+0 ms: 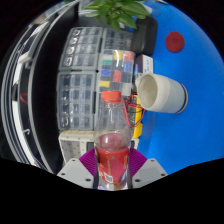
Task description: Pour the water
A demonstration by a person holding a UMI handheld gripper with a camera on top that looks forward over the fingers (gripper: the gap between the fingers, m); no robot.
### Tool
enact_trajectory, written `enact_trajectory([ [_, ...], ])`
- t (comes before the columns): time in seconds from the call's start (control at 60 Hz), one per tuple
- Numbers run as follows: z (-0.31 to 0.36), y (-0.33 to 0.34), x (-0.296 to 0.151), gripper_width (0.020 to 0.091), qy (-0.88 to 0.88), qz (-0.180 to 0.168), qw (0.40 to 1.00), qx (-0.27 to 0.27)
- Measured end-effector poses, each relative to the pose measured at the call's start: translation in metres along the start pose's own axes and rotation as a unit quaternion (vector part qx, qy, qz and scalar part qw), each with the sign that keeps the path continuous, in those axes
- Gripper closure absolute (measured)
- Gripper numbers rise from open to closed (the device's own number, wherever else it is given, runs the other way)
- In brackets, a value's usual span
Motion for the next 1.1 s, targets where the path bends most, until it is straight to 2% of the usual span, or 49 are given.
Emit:
enact_trajectory([
  [0.25, -0.009, -0.013, -0.012, 0.072, -0.163, 0.025, 0.986, 0.039],
  [0.383, -0.01, -0.014, -0.017, 0.0719, -0.181, 0.033, 0.982, 0.051],
  [0.55, -0.007, -0.01, -0.022, 0.0719, -0.135, 0.04, 0.989, 0.047],
  [0.683, 0.014, -0.004, -0.034, 0.0718, 0.024, 0.04, 0.999, 0.013],
  [0.8, 0.046, 0.002, -0.063, 0.072, 0.198, 0.018, 0.98, -0.024],
  [0.917, 0.07, 0.009, -0.103, 0.0718, 0.379, -0.02, 0.925, -0.036],
  [1.1, 0.08, 0.019, -0.176, 0.0717, 0.531, -0.093, 0.842, -0.02],
])
Point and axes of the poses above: the point between the fingertips, and its own axes, seen from behind it with the camera up: z to the left, x down, y backward, against the way the camera looks, the point moved 4 cm from there along y, backward, against the way the camera looks, and after that the axes turned 9 degrees about -z, right-handed, at the moved point
